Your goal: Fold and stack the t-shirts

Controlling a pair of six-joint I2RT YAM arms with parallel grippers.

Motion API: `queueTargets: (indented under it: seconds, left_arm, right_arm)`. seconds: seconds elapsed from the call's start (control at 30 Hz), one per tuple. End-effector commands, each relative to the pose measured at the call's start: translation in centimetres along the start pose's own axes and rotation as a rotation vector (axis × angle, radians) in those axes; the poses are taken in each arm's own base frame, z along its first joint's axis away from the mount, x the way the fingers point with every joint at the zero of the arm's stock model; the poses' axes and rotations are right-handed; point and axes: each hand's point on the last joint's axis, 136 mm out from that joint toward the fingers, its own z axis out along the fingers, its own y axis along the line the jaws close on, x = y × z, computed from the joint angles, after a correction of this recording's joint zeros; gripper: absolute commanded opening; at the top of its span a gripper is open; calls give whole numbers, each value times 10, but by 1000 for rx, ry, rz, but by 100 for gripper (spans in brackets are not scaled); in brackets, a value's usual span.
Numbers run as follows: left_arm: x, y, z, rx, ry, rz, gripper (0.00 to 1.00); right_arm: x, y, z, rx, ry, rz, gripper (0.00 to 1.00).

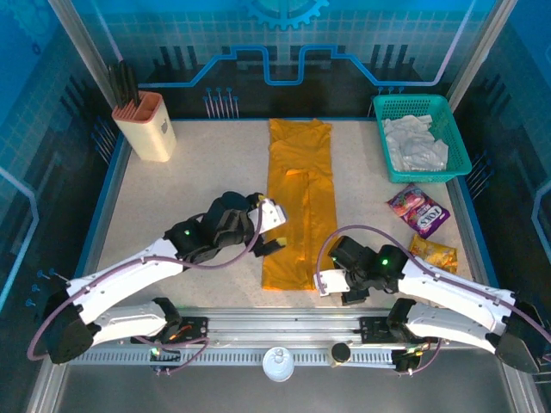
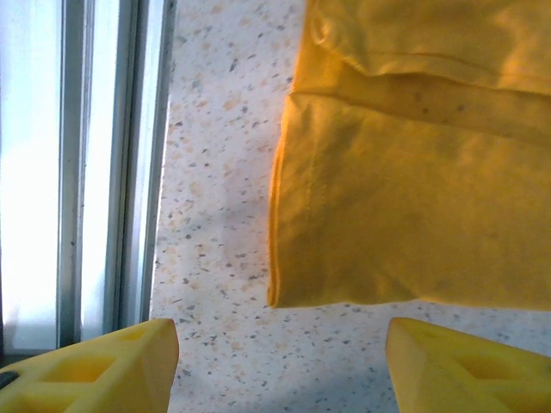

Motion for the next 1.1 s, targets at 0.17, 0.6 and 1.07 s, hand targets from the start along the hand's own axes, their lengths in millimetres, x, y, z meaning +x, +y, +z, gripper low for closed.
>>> queueTargets:
  seconds: [0.17, 0.6, 1.07]
  left_arm:
    - [98, -53, -14, 247, 403, 370, 80]
    - [87, -82, 8, 277, 281, 392, 99]
    - [57, -89, -13, 290, 181, 326, 25]
  right_arm:
    - [9, -1, 28, -76, 96, 17, 65]
    - [21, -14, 57, -92, 159, 63, 60]
    - [20, -24, 66, -67, 185, 62, 37]
